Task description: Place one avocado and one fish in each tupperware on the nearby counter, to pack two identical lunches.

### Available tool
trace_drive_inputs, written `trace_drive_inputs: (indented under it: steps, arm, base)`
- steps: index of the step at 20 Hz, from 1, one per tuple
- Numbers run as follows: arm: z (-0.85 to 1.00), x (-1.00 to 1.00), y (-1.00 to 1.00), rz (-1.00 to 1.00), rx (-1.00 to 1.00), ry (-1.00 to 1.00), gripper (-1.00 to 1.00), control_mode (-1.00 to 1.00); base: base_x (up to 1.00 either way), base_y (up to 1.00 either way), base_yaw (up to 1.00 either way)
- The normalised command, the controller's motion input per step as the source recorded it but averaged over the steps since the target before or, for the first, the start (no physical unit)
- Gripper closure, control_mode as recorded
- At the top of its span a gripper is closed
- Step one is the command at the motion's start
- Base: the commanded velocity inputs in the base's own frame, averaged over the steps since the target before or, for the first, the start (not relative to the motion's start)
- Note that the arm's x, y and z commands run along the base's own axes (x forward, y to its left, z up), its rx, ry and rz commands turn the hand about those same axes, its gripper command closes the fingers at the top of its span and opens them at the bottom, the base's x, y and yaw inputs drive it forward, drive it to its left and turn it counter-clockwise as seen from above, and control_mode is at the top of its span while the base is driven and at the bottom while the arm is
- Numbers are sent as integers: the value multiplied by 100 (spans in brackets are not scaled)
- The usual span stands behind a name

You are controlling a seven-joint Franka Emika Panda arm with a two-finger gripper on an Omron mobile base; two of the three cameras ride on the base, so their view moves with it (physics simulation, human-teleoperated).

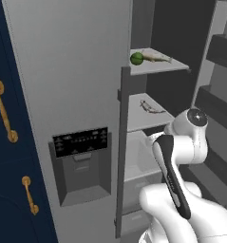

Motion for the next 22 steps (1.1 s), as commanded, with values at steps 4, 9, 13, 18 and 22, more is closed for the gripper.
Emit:
trace_drive_inputs:
  steps: [4,9,13,18,22]
  arm:
    - [0,0,0,0,0,0,-100,100]
    - [0,0,0,0,0,0,-100,100]
    - [0,53,-6,0,0,0,-100,-100]
    - [10,92,-16,0,0,0,-100,-100]
    - [17,92,-34,0,-2,0,-100,-100]
  base:
    - [48,-4,-20]
    - [41,-5,-10]
    - [0,0,0]
    - [0,0,0]
    - [0,0,0]
